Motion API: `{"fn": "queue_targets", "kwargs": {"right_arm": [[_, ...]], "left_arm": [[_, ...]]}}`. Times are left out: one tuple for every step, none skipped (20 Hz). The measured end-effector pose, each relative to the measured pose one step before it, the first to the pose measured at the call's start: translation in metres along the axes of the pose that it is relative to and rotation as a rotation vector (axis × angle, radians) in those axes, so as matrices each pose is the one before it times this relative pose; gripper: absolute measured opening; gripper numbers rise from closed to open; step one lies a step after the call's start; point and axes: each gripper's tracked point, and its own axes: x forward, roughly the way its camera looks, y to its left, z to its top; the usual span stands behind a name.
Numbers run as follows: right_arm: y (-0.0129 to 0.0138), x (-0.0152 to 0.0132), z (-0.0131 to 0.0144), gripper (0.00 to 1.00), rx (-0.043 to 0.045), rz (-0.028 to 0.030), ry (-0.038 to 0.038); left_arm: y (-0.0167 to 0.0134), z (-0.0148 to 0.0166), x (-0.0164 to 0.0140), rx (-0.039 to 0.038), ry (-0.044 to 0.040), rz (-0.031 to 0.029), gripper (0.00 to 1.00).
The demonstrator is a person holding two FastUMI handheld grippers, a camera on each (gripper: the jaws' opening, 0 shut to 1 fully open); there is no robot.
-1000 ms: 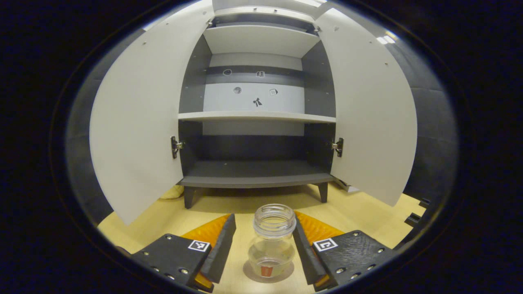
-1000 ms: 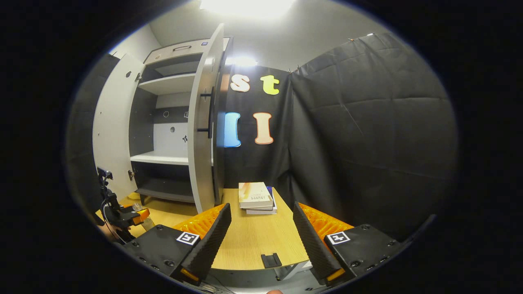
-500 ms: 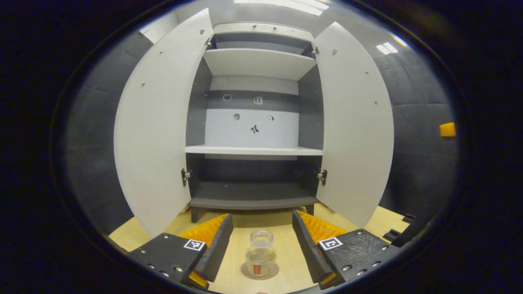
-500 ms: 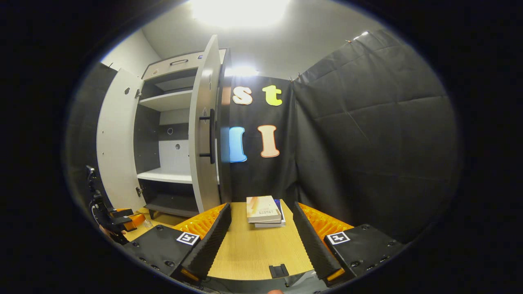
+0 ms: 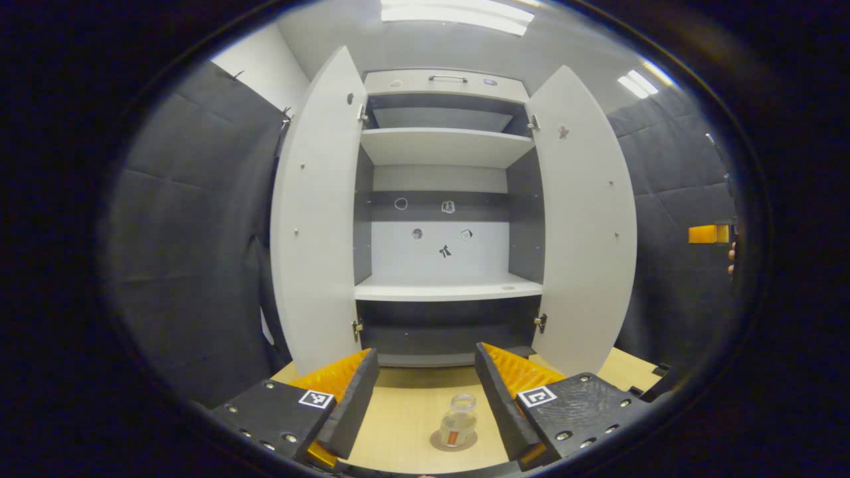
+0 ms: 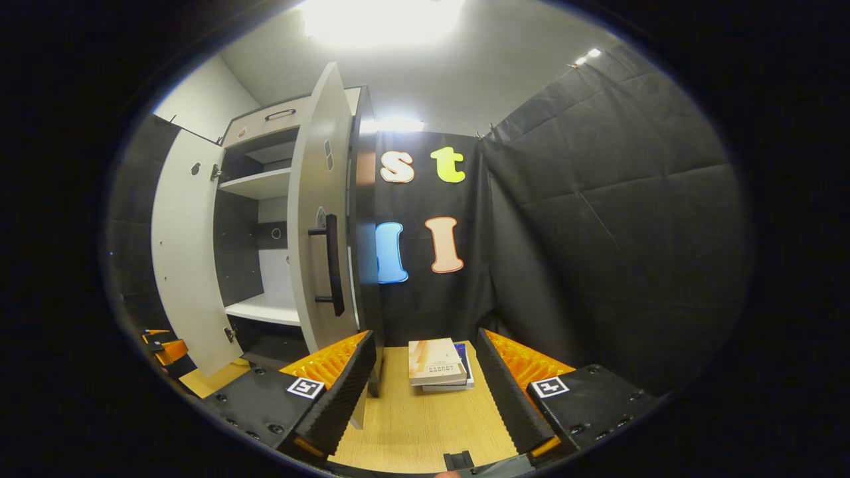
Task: Grasp the bottle in the cabinet with the left hand and place it on the coaster, then close the right door with the right hand and the left door with the left hand.
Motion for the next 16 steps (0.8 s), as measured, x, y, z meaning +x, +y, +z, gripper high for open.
{"fn": "queue_targets", "kwargs": {"right_arm": [[-0.00042, 0.00876, 0.00422, 0.94, -0.00021, -0.0081, 0.0028], [0.00158, 0.00931, 0.00269, 0.97, -0.00155, -0.00724, 0.00751], [0.00225, 0.0094, 0.00397, 0.94, -0.00178, -0.0069, 0.00499], [0.00183, 0.00885, 0.00188, 0.97, -0.00391, -0.0107, 0.00635], [0.0028, 0.00891, 0.00275, 0.97, -0.0031, -0.0075, 0.00556], [0.004, 0.00712, 0.00297, 0.97, -0.00158, -0.00455, 0.0], [0.00342, 0.00713, 0.00258, 0.94, -0.00245, -0.00621, 0.00406], [0.00262, 0.00675, 0.00095, 0.97, -0.00162, -0.00671, 0.00436], [0.00342, 0.00505, 0.00223, 0.97, -0.00193, -0.00338, 0.00238], [0.00404, 0.00526, 0.0028, 0.97, -0.00261, -0.00393, -0.00106], [0.0031, 0.00532, 0.00346, 0.97, -0.00374, -0.00542, -0.0027], [0.0029, 0.00486, 0.00121, 0.97, -0.00647, -0.00697, 0.00106], [0.00272, 0.00455, 0.00199, 0.97, -0.00701, -0.00765, 0.00015], [0.00308, 0.00481, 0.00137, 0.94, -0.00666, -0.00636, 0.00036], [0.0034, 0.00352, 0.00058, 0.97, -0.00596, -0.00644, 0.00189], [0.00348, 0.00293, -0.00025, 0.97, -0.00482, -0.00376, 0.00253]], "left_arm": [[0.01049, 0.00497, -0.00352, -0.01163, 0.0051, 0.01567, 0.86], [0.01046, 0.00451, -0.00274, -0.00487, 0.00293, 0.01622, 0.85], [0.01385, 0.00503, -0.00387, 0.00459, -0.00352, 0.0215, 0.85], [0.01448, 0.00601, -0.0015, 0.01116, -0.0037, 0.0238, 0.85], [0.01435, 0.00507, -0.00215, 0.01034, -0.0062, 0.02335, 0.85], [0.01234, 0.0017, -0.00373, 0.00736, -0.00486, 0.0193, 0.85], [0.01305, 0.00222, -0.00382, 0.00371, -0.00211, 0.02219, 0.85], [0.01209, 0.00311, -0.00161, 0.00281, -0.00307, 0.01883, 0.85], [0.01252, 0.00354, -0.00058, -0.00071, -0.00339, 0.02004, 0.85], [0.01191, 0.003, -0.00105, -0.00385, -0.00361, 0.01811, 0.85], [0.01129, 0.00306, -0.0014, -0.00509, -0.00343, 0.01427, 0.84], [0.01049, 0.00316, 0.00029, -0.00242, -0.0007, 0.01345, 0.86], [0.01091, 0.00124, -0.00093, 0.00139, -0.00253, 0.01593, 0.85], [0.00974, 0.00279, 0.00016, 0.00313, -0.00259, 0.01401, 0.86], [0.00925, 0.00041, 0.00005, 0.00331, -0.0023, 0.01374, 0.84], [0.00904, 0.00155, 0.00194, 0.00363, 0.00117, 0.01253, 0.85]]}}
